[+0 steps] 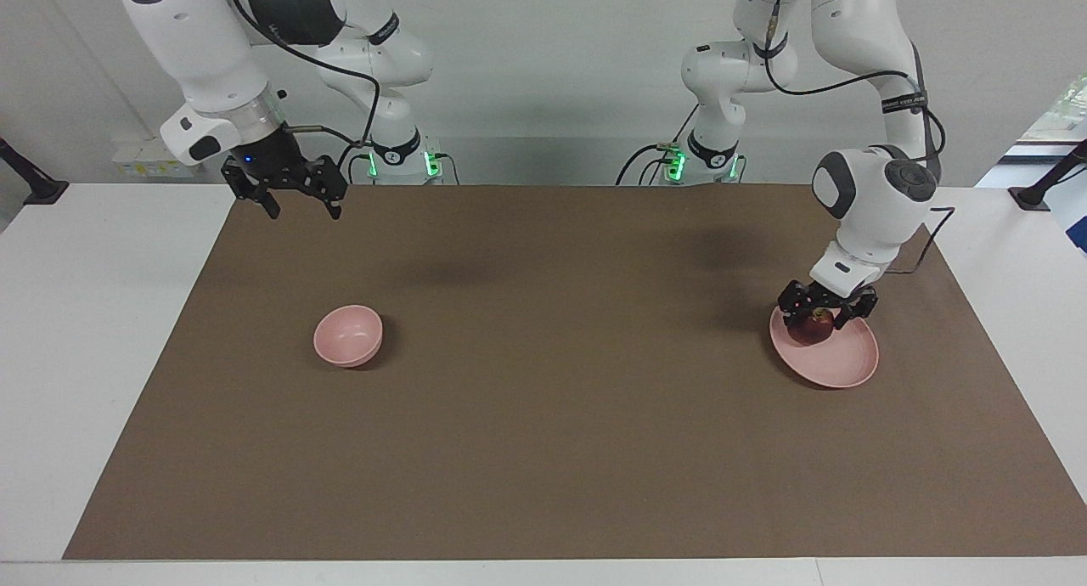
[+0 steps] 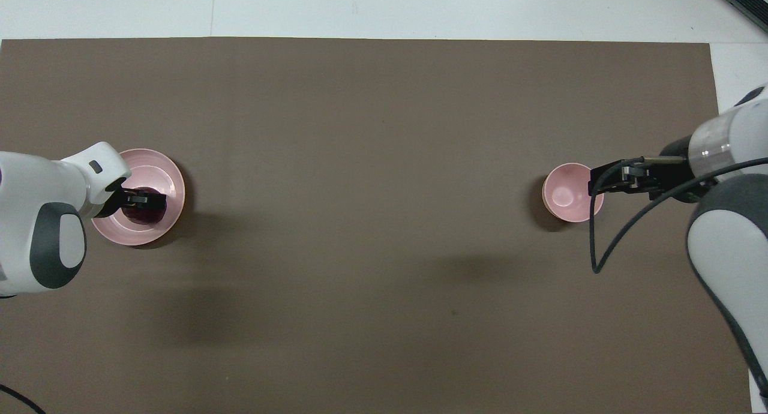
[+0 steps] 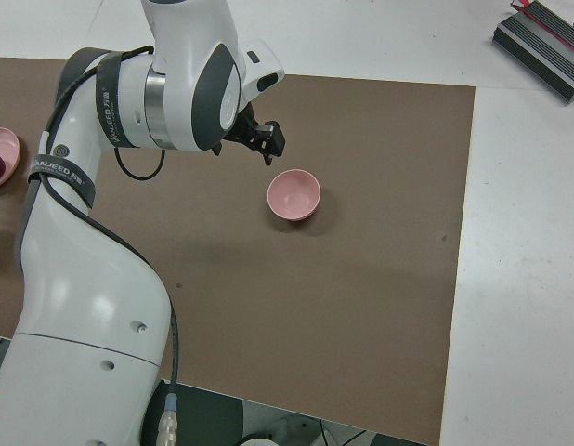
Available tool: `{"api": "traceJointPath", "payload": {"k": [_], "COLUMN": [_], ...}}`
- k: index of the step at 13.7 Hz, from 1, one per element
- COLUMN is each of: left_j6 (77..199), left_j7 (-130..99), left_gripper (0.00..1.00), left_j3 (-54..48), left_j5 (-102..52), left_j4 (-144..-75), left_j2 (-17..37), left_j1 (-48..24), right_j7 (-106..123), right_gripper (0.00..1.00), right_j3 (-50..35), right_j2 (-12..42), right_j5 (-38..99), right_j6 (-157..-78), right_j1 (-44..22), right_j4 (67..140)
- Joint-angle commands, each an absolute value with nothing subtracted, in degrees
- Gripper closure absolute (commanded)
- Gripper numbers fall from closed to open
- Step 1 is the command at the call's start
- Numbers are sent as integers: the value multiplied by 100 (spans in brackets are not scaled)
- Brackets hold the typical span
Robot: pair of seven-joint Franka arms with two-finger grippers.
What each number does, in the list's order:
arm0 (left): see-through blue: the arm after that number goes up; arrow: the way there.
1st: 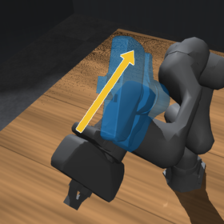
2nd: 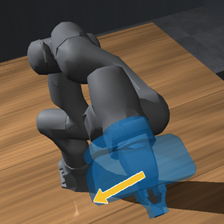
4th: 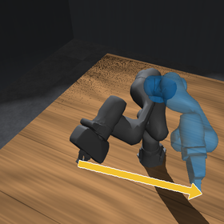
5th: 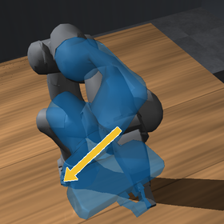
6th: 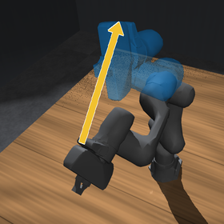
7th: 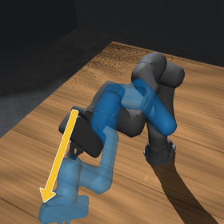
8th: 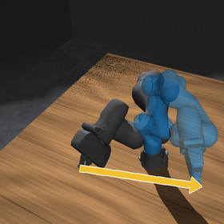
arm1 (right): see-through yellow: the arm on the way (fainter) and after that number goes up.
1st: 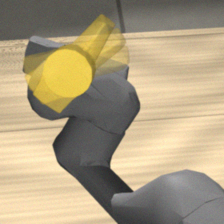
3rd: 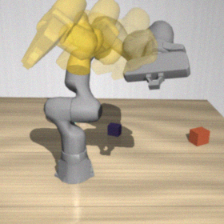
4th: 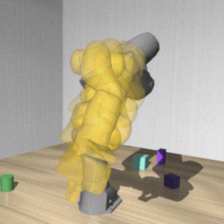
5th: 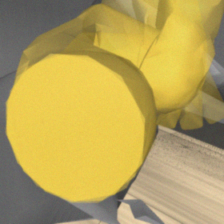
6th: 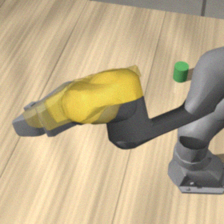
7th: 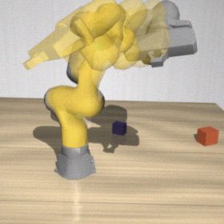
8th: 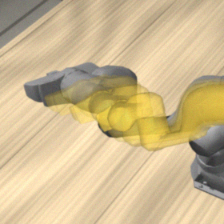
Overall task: Move apple from plate to bowl
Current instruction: 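Lift the apple with the left gripper while the right gripper approaches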
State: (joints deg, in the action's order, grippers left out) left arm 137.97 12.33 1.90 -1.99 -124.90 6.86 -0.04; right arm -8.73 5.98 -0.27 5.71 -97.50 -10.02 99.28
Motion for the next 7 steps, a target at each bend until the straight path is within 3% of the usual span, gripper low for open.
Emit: {"api": "traceJointPath", "payload": {"k": [1, 2, 7], "left_j6": [13852, 13852, 13834], "left_j7": [1397, 1406, 1327], "left_gripper": [92, 100, 100], "left_j3": [141, 141, 123], "left_j5": [-255, -237, -228], "left_j4": [-12595, -12577, -12147], "left_j2": [580, 554, 343], "left_j1": [228, 229, 194], "right_j7": [-1335, -1353, -1931], "right_gripper": [0, 0, 0], "right_j3": [606, 606, 606], "right_j2": [-88, -88, -79], "right_j5": [914, 931, 1414], "right_j6": [-9870, -9853, -10211], "right_j1": [-1081, -1090, -1379], "right_j4": [10160, 10195, 10476]}}
